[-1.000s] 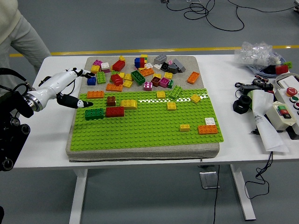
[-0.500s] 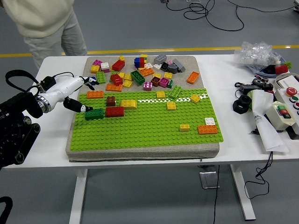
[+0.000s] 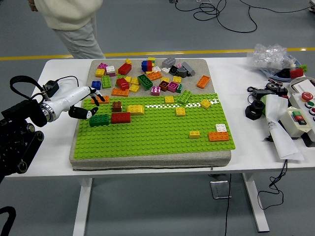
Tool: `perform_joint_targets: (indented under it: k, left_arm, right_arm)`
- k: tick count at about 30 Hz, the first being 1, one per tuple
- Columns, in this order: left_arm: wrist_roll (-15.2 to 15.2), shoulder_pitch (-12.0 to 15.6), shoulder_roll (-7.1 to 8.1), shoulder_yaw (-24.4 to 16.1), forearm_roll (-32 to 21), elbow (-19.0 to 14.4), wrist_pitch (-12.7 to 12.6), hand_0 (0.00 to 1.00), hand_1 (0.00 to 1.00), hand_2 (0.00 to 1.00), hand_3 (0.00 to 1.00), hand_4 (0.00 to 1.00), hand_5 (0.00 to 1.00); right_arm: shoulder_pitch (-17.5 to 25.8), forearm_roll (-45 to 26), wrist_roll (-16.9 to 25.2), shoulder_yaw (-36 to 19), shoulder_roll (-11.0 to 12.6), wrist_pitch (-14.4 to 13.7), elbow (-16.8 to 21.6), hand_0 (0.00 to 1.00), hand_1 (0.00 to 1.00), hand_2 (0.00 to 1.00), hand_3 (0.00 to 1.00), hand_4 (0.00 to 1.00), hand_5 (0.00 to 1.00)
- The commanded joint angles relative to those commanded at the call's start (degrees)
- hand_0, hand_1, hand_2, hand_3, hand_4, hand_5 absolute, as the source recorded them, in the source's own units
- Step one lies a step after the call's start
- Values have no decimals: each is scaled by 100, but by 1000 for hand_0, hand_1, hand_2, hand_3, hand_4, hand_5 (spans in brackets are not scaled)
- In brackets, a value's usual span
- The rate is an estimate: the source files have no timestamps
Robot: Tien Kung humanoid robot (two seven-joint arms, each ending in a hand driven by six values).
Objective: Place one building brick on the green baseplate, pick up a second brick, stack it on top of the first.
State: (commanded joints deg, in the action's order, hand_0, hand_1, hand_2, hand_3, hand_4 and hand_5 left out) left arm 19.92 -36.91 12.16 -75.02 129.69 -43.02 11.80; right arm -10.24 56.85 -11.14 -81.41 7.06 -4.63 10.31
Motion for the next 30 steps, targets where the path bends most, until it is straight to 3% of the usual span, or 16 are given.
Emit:
perform_joint_targets:
  k: [8, 30]
  left_arm:
    - [2, -73, -80, 40, 29, 275, -17, 979, 875, 806, 859, 918, 80]
    - [51, -359, -277, 193, -88, 1334, -366, 956, 856, 782, 842, 937, 113]
  right_arm:
    - [2, 1, -15, 1, 4, 7, 0, 791, 748, 789, 759, 918, 634]
    - [-20, -30, -8, 24, -5, -5, 0, 792, 748, 787, 760, 920, 637]
